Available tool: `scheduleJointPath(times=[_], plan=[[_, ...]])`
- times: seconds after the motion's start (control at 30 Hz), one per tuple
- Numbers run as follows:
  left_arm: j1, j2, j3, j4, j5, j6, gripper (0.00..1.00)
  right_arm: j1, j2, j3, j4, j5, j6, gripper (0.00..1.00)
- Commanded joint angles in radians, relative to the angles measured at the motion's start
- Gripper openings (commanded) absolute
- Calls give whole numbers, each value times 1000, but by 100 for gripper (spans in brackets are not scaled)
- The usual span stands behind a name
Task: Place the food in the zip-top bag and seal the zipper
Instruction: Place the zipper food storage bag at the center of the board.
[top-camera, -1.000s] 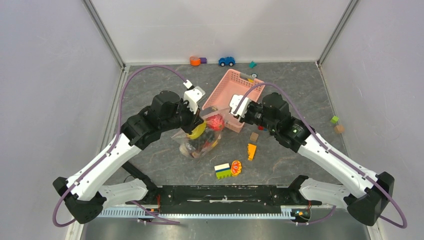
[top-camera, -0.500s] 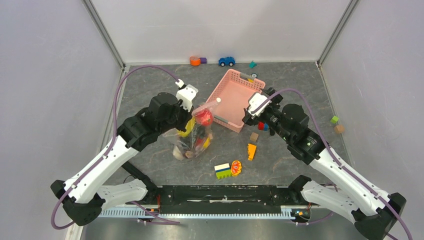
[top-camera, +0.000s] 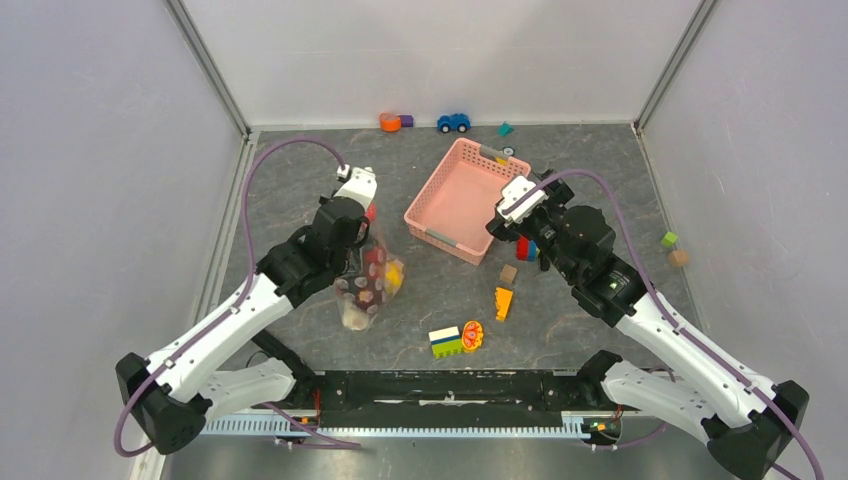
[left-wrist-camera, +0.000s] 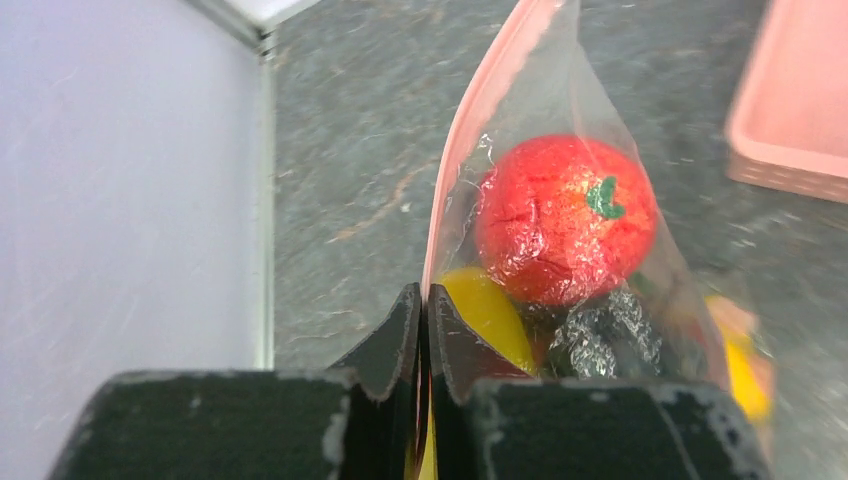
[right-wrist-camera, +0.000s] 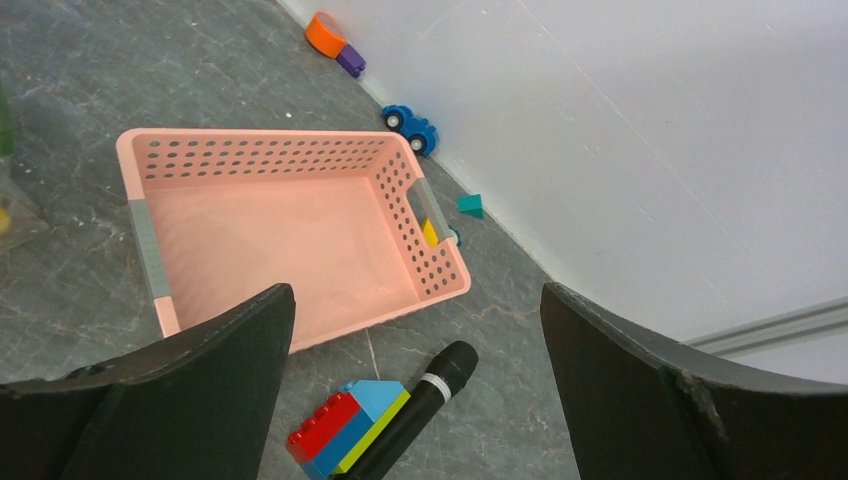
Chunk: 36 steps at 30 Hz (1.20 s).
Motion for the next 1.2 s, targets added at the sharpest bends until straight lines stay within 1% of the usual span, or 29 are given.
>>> scheduleJointPath(times=[0.0, 0.03, 0.1, 0.17, 0.27, 0.4, 0.43, 0.53, 0.6, 0.63, 0.67, 0.7, 0.73, 0.8, 0.9, 1.0, 1.03, 1.1, 1.17], plan=[[128, 8, -64, 332, -159, 140, 11, -1, -15, -5, 73, 55, 9, 98], [183, 26, -64, 360, -127, 127, 11, -1, -15, -7, 76, 56, 9, 98], [318, 81, -42, 372, 29, 50, 4, -3, -16, -13, 86, 55, 6, 98], [418, 163, -13, 387, 152, -13, 2, -4, -18, -15, 88, 58, 5, 98], [434, 304, 49, 430, 173, 30, 2, -4, -24, -19, 92, 59, 5, 98], [446, 539, 199, 388, 152, 78, 2, -6, -45, -34, 106, 77, 1, 98], [451, 581, 231, 375, 151, 81, 4, -6, -49, -37, 108, 79, 1, 98], [468, 695, 312, 324, 132, 48, 25, -8, -55, -39, 112, 104, 5, 98], [480, 754, 370, 278, 89, -6, 39, -9, -55, -39, 113, 129, 8, 98], [486, 778, 401, 234, 84, -40, 51, -9, -54, -39, 117, 139, 9, 98], [493, 793, 438, 192, 85, -63, 75, -11, -52, -39, 122, 153, 12, 98], [495, 808, 476, 149, 80, -104, 95, -12, -51, -38, 135, 175, 20, 98], [495, 817, 509, 111, 68, -120, 99, -14, -50, -38, 149, 203, 35, 98], [496, 814, 582, 42, 45, -163, 100, -21, -48, -39, 169, 248, 52, 98], [495, 769, 689, -59, 35, -248, 100, -37, -36, -38, 185, 280, 68, 98], [496, 696, 790, -171, 66, -365, 100, -65, -10, -22, 186, 293, 109, 98], [495, 667, 816, -189, 106, -401, 100, -76, 1, -15, 185, 295, 124, 98], [495, 600, 849, -201, 242, -451, 100, -100, 28, 7, 176, 293, 170, 98], [495, 527, 836, -155, 385, -515, 100, -127, 56, 34, 153, 274, 222, 98]])
